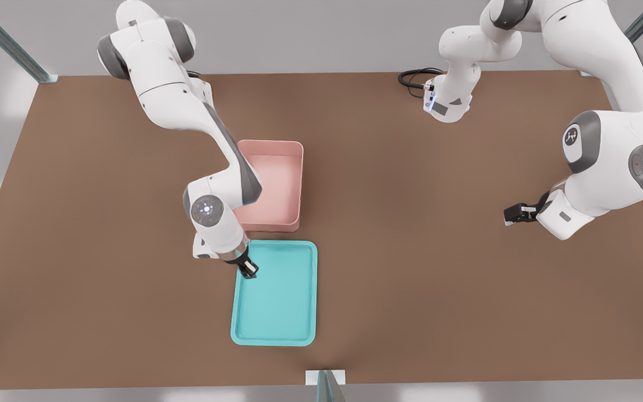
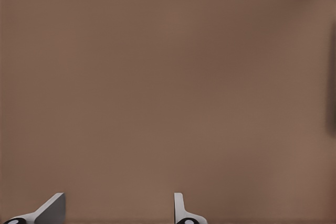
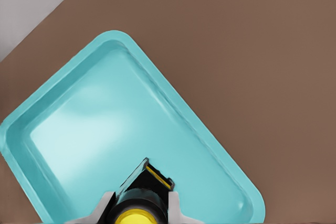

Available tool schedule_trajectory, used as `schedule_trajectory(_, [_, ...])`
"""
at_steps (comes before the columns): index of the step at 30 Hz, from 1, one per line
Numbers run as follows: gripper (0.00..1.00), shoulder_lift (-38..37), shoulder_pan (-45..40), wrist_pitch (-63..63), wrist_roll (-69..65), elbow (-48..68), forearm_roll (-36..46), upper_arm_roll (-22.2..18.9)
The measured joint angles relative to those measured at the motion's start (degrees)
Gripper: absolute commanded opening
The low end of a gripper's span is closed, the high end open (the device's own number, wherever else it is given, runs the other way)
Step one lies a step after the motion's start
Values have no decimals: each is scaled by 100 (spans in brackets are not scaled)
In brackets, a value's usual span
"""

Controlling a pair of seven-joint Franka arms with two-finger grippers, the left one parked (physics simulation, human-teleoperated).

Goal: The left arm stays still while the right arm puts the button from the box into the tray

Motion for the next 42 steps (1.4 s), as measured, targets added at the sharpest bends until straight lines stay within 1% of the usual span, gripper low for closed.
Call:
schedule_trajectory(3, [43, 541, 21, -250, -38, 894, 71, 145])
schedule_trajectory(5, [43, 749, 123, -432, -32, 1252, 98, 214])
schedule_trajectory(10, [44, 1002, 575, -481, 41, 1166, 146, 215])
schedule_trajectory(14, [44, 1043, 574, -410, 110, 1129, 146, 195])
schedule_trajectory(18, [44, 1005, 569, -293, 163, 762, 125, 188])
schedule_trajectory(19, [46, 995, 570, -243, 175, 677, 119, 187])
schedule_trajectory(20, [83, 988, 569, -205, 188, 631, 110, 183])
schedule_trajectory(21, [100, 977, 567, -173, 200, 607, 103, 182])
schedule_trajectory(24, [100, 873, 556, -116, 228, 585, 87, 163])
schedule_trajectory(25, [100, 553, 554, -200, 234, 587, 79, 148])
schedule_trajectory(26, [100, 68, 558, -400, 224, 604, 62, 106])
schedule_trajectory(28, [100, -562, 428, -890, 89, 548, 108, -64])
schedule_trajectory(29, [100, -888, 357, -1127, -108, 213, 247, -343])
schedule_trajectory(30, [100, -1234, 334, -1390, -379, -104, 357, -871])
schedule_trajectory(31, [100, -1459, 267, -1731, -699, -76, 383, -1552])
schedule_trajectory(32, [100, -1580, 64, -2040, -1018, 28, 395, -1998])
schedule_trajectory(33, [100, -1643, -102, -2302, -1322, 80, 407, -2232])
schedule_trajectory(34, [100, -1668, -283, -2520, -1609, 98, 413, -2267])
schedule_trajectory(36, [100, -1763, -2130, -2868, -2092, 138, 206, -299])
schedule_trajectory(37, [100, -1787, -2660, -3009, -2307, 149, 82, 243])
schedule_trajectory(38, [100, -1793, -2950, -3129, -2513, 155, -13, 528])
schedule_trajectory(39, [100, -1791, -3080, -3230, -2707, 158, -84, 681])
schedule_trajectory(42, [100, -1775, -3146, -3450, -3231, 161, -213, 821])
